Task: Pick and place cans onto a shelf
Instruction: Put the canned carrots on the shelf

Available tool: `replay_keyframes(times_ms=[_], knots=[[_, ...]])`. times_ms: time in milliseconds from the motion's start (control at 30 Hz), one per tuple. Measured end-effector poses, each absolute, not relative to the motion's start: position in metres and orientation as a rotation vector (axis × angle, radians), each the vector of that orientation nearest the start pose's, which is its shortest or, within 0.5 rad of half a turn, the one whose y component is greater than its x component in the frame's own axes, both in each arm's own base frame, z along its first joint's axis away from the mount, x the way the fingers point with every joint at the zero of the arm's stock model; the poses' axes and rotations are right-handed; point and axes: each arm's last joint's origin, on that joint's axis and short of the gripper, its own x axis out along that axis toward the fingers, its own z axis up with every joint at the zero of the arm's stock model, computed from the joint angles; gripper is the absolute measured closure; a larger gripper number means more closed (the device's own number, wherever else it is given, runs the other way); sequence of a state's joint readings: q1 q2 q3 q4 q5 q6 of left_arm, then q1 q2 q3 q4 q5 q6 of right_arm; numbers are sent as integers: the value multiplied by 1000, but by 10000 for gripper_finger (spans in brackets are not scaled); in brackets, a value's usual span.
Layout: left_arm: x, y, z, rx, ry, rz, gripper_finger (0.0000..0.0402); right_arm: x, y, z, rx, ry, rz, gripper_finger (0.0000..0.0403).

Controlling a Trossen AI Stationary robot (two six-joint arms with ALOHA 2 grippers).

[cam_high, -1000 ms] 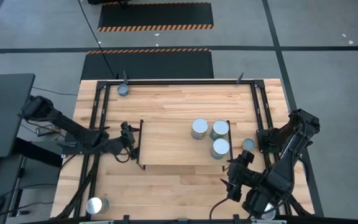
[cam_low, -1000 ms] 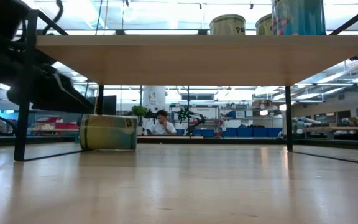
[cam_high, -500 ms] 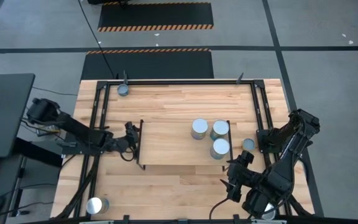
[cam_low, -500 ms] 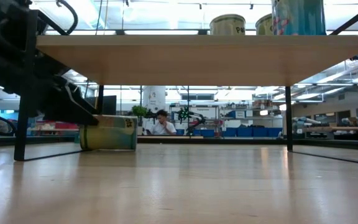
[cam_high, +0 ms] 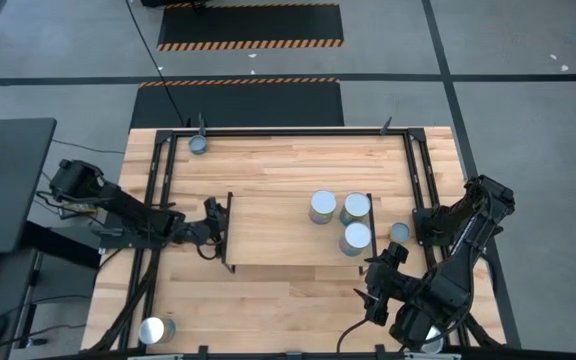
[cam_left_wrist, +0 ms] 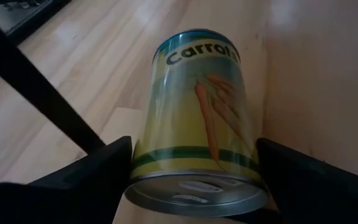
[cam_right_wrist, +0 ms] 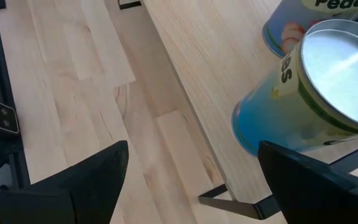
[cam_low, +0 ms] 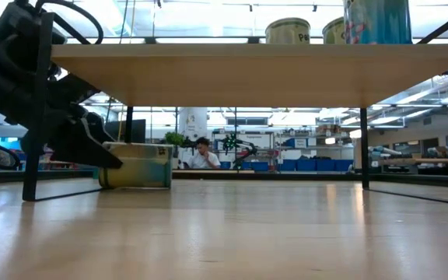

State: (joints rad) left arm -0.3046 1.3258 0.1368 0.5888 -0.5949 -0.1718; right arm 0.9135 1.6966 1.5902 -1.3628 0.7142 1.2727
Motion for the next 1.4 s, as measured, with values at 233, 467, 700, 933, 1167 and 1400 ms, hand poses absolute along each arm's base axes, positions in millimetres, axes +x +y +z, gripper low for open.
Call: replay_keyframes(times_ms=[233, 467, 700, 933, 1167, 1400], knots=[[176, -39, 99, 49, 530, 324, 55, 206, 236, 310, 94, 865, -443, 36], [175, -39, 92, 67, 579, 313, 68, 206, 235, 310, 86, 867, -438, 36], [175, -40, 93, 61, 579, 298, 87, 204, 233, 315, 98, 857, -430, 36], [175, -55, 107, 84, 661, 236, 80, 206, 233, 322, 46, 860, -353, 36], [165, -65, 121, 89, 697, 261, 86, 209, 231, 324, 17, 847, -346, 36], [142, -78, 137, 61, 669, 232, 86, 215, 230, 326, 8, 818, -327, 36]])
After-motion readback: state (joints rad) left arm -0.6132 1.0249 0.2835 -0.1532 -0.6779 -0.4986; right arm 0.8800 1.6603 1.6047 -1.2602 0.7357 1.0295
